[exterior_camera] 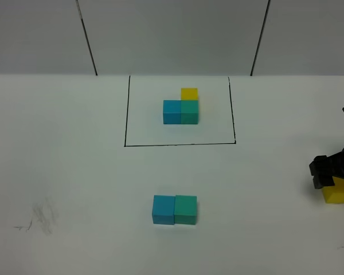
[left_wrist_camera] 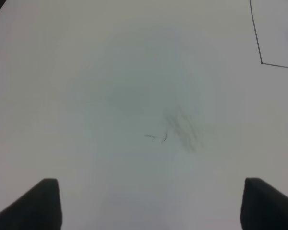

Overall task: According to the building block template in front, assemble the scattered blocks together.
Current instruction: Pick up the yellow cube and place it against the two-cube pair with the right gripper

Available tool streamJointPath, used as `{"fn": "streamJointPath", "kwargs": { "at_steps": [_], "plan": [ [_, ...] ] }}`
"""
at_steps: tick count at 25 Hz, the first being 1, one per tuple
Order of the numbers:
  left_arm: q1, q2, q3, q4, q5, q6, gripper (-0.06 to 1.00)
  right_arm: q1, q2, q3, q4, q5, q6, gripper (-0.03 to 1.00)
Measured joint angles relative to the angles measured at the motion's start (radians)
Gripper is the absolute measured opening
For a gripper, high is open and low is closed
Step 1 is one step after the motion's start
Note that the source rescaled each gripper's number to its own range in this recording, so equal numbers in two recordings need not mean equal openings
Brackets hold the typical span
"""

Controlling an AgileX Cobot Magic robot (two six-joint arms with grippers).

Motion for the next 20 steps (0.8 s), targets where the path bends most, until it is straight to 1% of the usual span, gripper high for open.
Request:
{"fn": "streamJointPath", "kwargs": {
  "at_steps": [4, 5, 7, 8, 10, 11, 12, 20],
  "plan": [
    [0.000, 0.000, 0.000, 0.000, 0.000, 0.000, 0.90, 0.002, 0.042, 0.000, 0.001, -0.012, 0.000, 0.73],
    [0.000, 0.000, 0.000, 0.000, 0.000, 0.000, 0.90, 0.002, 0.047, 0.000, 0.001, -0.015, 0.000, 0.70],
    [0.000, 0.000, 0.000, 0.000, 0.000, 0.000, 0.90, 0.002, 0.054, 0.000, 0.001, -0.024, 0.000, 0.59],
    [0.000, 0.000, 0.000, 0.000, 0.000, 0.000, 0.90, 0.002, 0.054, 0.000, 0.001, -0.029, 0.000, 0.48],
    [0.000, 0.000, 0.000, 0.000, 0.000, 0.000, 0.90, 0.002, 0.054, 0.000, 0.001, -0.041, -0.006, 0.18],
    [0.000, 0.000, 0.000, 0.000, 0.000, 0.000, 0.90, 0.002, 0.054, 0.000, 0.002, -0.043, -0.009, 0.00],
    [0.000, 0.000, 0.000, 0.000, 0.000, 0.000, 0.90, 0.002, 0.054, 0.000, 0.004, -0.045, -0.013, 0.03],
    [0.000, 0.000, 0.000, 0.000, 0.000, 0.000, 0.90, 0.005, 0.054, 0.000, 0.019, -0.027, -0.036, 0.03]
  ]
}}
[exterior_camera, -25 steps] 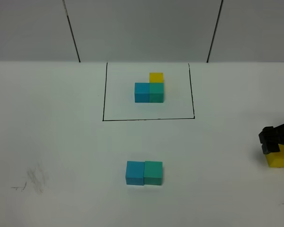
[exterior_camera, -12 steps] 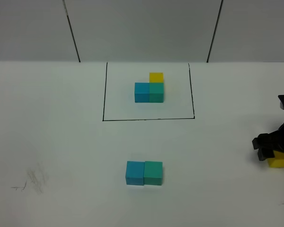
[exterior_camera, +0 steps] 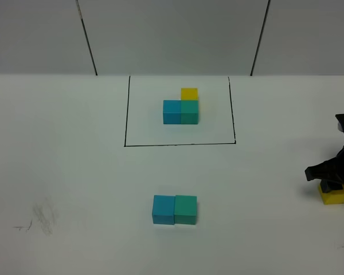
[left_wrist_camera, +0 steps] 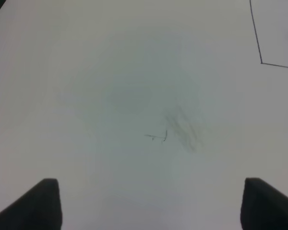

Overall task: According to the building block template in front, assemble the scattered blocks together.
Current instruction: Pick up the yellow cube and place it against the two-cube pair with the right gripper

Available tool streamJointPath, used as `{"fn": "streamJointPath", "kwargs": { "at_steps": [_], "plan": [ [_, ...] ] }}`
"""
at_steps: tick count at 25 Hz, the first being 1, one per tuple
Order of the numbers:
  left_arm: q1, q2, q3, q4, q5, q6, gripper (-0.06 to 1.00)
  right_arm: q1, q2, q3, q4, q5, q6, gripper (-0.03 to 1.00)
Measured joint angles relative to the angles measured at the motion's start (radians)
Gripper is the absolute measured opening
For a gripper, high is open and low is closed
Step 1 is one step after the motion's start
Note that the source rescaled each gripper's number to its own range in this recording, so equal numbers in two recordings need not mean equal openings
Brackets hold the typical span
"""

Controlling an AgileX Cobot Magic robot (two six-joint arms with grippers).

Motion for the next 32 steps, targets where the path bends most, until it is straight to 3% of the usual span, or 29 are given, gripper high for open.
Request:
{"fn": "streamJointPath", "kwargs": {
  "at_steps": [4, 8, 12, 17, 23, 28, 32],
  "plan": [
    [0.000, 0.000, 0.000, 0.000, 0.000, 0.000, 0.90, 0.023, -0.037, -0.002, 0.000, 0.039, 0.015, 0.03],
    [0.000, 0.000, 0.000, 0.000, 0.000, 0.000, 0.90, 0.085, -0.113, -0.073, -0.027, 0.127, 0.136, 0.03],
    [0.000, 0.000, 0.000, 0.000, 0.000, 0.000, 0.90, 0.206, -0.129, -0.206, -0.132, 0.253, 0.321, 0.03],
    [0.000, 0.000, 0.000, 0.000, 0.000, 0.001, 0.90, 0.417, -0.118, -0.368, -0.188, 0.271, 0.478, 0.03],
    [0.000, 0.000, 0.000, 0.000, 0.000, 0.001, 0.90, 0.571, 0.021, -0.555, -0.197, 0.349, 0.563, 0.03],
    [0.000, 0.000, 0.000, 0.000, 0.000, 0.001, 0.90, 0.637, 0.164, -0.719, -0.220, 0.469, 0.708, 0.03],
    [0.000, 0.000, 0.000, 0.000, 0.000, 0.001, 0.90, 0.710, 0.244, -0.813, -0.282, 0.488, 0.847, 0.03]
  ]
}}
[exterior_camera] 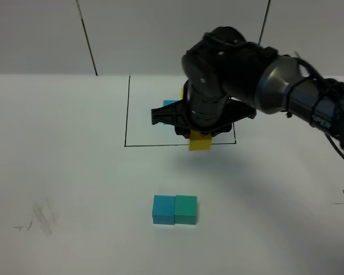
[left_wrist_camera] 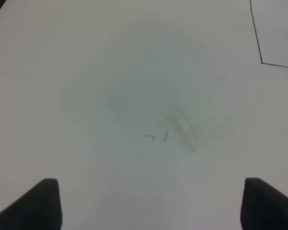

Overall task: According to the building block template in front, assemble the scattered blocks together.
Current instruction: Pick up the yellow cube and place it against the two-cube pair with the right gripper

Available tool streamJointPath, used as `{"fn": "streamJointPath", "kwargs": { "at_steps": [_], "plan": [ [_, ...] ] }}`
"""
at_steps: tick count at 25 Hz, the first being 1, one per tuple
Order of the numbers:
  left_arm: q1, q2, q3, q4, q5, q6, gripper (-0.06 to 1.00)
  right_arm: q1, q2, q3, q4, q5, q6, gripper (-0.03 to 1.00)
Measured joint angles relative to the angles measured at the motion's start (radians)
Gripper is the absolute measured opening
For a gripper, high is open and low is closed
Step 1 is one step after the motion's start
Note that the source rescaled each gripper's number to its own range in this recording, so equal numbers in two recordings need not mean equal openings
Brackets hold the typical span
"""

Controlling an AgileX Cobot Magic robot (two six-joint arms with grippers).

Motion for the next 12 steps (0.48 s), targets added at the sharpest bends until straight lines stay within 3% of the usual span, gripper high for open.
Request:
{"fn": "streamJointPath", "kwargs": {
  "at_steps": [4, 12],
  "plan": [
    [0.000, 0.000, 0.000, 0.000, 0.000, 0.000, 0.90, 0.046, 0.056, -0.034, -0.035, 0.007, 0.072, 0.03],
    [0.000, 0.000, 0.000, 0.000, 0.000, 0.000, 0.90, 0.050, 0.107, -0.036, -0.040, 0.109, 0.162, 0.03]
  ]
}}
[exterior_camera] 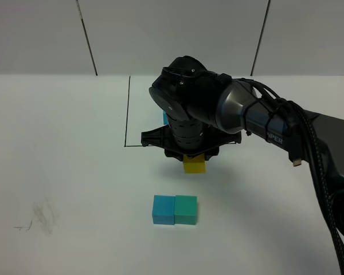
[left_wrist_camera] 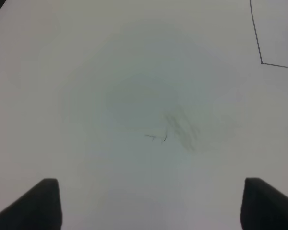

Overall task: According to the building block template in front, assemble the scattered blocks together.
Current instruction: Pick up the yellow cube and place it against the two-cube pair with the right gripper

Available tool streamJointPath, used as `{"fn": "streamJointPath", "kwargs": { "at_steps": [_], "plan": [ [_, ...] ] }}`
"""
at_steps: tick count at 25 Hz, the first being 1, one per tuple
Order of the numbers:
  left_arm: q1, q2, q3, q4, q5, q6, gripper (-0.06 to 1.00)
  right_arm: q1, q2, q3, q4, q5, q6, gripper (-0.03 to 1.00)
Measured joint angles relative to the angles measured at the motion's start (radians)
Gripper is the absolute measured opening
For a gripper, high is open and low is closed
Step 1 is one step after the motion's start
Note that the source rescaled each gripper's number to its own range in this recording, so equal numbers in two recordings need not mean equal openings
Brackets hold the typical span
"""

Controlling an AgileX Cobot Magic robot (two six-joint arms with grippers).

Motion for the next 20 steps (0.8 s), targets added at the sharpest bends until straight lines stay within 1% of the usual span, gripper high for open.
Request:
{"fn": "streamJointPath", "kwargs": {
  "at_steps": [2, 10, 20],
  "plan": [
    [0.000, 0.000, 0.000, 0.000, 0.000, 0.000, 0.90, 0.000, 0.003, 0.000, 0.000, 0.002, 0.015, 0.03],
    [0.000, 0.000, 0.000, 0.000, 0.000, 0.000, 0.90, 0.000, 0.049, -0.001, 0.065, 0.009, 0.025, 0.03],
    [0.000, 0.000, 0.000, 0.000, 0.000, 0.000, 0.90, 0.000, 0.060, -0.001, 0.083, 0.022, 0.031, 0.03]
  ]
}}
